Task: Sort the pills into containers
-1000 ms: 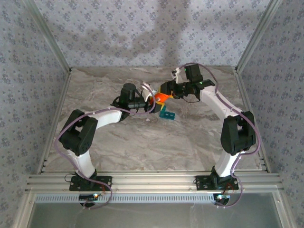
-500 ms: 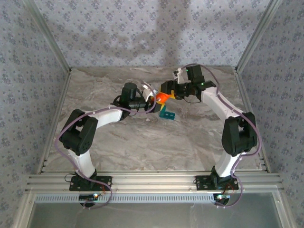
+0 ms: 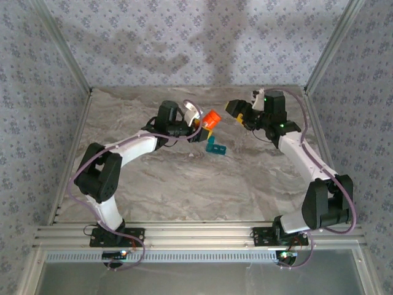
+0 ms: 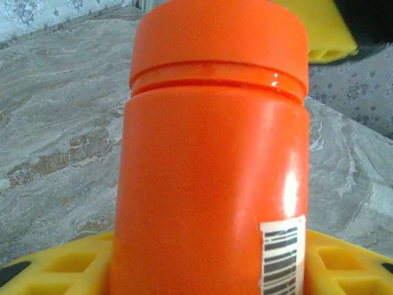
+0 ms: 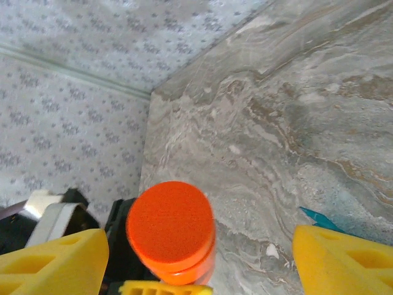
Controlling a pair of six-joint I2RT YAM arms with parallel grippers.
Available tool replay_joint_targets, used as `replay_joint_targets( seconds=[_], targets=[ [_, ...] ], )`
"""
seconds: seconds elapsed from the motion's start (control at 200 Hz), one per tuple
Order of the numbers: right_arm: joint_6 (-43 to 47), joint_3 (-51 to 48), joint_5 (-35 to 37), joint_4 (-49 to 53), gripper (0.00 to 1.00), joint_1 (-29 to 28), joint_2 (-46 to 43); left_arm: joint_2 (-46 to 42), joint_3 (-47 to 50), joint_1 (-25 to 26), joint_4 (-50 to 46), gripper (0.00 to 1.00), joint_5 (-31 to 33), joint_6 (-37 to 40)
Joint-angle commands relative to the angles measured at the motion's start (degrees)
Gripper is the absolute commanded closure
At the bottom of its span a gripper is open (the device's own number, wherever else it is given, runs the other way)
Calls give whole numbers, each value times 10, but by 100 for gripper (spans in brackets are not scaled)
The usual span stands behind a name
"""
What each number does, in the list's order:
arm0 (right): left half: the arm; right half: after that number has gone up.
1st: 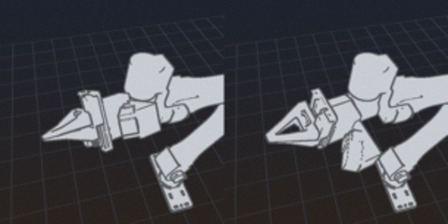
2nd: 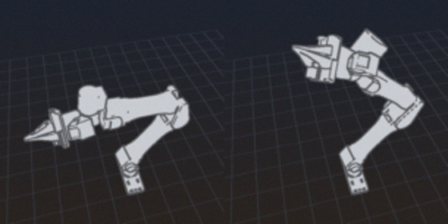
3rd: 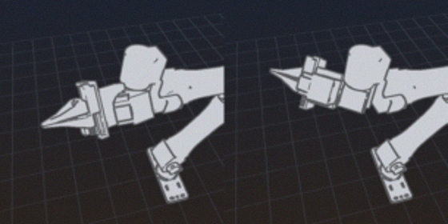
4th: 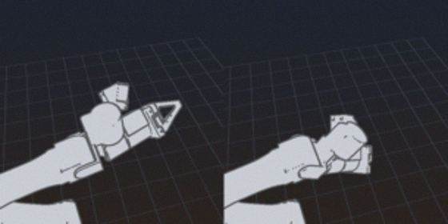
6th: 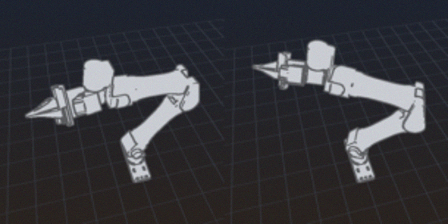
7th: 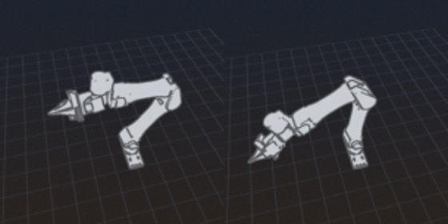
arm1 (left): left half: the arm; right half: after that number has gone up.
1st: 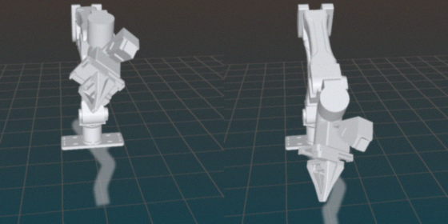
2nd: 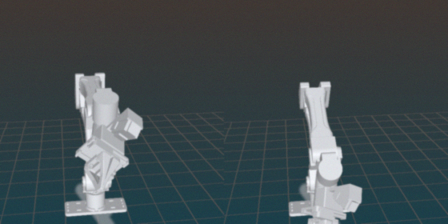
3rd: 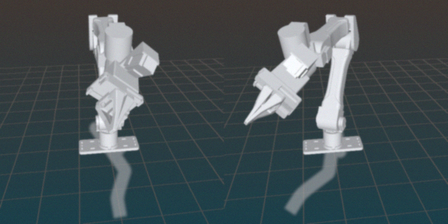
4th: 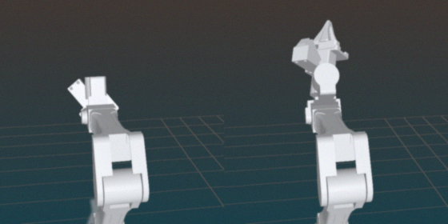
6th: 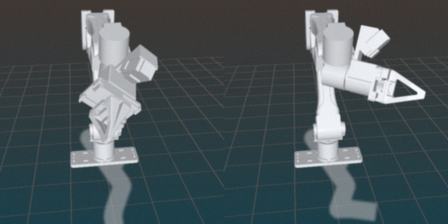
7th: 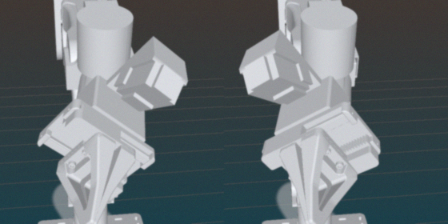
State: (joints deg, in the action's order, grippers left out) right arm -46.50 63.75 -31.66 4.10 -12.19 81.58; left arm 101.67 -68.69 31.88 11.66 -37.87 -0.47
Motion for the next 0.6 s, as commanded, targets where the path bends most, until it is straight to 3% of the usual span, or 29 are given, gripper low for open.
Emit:
replay_joint_targets(
  seconds=[0.0, 0.595],
  targets=[
    [-53, -13, 57, -52, 20, -10, -15, -18, -38, 0, -48, 97, -25, 19],
    [-79, 6, 76, -95, 19, -71, 38, -12, -64, 3, -86, 98, -22, 21]
  ],
)
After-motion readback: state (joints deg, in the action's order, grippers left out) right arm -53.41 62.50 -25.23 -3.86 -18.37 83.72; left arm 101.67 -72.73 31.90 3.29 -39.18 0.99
